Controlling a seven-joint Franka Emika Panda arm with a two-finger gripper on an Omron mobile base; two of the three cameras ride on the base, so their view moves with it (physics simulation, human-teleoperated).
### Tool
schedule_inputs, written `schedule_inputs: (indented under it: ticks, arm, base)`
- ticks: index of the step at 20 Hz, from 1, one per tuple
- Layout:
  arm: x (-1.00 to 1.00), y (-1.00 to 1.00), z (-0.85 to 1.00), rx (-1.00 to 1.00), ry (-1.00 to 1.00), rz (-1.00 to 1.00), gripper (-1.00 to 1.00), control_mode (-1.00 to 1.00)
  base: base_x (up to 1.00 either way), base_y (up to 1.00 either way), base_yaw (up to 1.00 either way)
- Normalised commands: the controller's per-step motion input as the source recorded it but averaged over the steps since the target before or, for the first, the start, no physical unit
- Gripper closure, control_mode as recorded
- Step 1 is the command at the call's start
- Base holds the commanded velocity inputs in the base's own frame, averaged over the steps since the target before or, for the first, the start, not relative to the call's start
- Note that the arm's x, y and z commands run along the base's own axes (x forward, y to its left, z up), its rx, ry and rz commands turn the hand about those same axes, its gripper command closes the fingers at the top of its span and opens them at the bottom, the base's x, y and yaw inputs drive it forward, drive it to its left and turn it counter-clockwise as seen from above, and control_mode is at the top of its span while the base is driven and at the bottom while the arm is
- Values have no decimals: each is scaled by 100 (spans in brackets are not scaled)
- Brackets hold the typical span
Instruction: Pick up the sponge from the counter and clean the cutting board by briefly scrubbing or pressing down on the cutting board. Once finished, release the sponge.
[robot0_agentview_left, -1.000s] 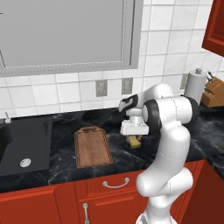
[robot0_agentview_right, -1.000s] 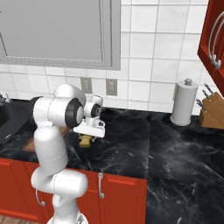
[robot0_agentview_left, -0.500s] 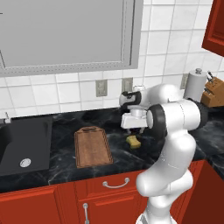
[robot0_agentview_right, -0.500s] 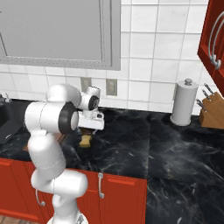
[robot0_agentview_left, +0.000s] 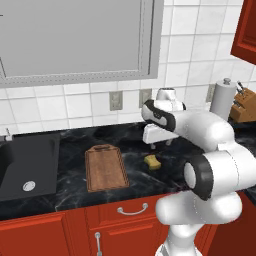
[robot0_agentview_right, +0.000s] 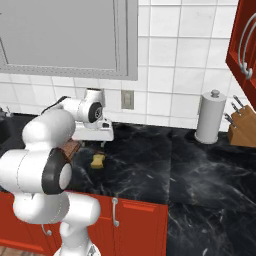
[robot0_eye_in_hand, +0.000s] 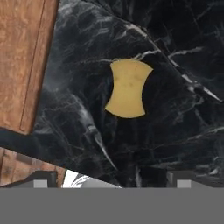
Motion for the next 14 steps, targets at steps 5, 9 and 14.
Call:
schedule_inputs:
  ticks: [5, 9, 14]
  arm:
    - [-78, 0, 63, -1, -13, 0, -100, -100]
    - [-69, 2, 72, -1, -14, 0, -100, -100]
    - [-35, 12, 64, -1, -8, 0, -100, -100]
  base:
    - [0, 0, 0]
    - [0, 0, 0]
    - [0, 0, 0]
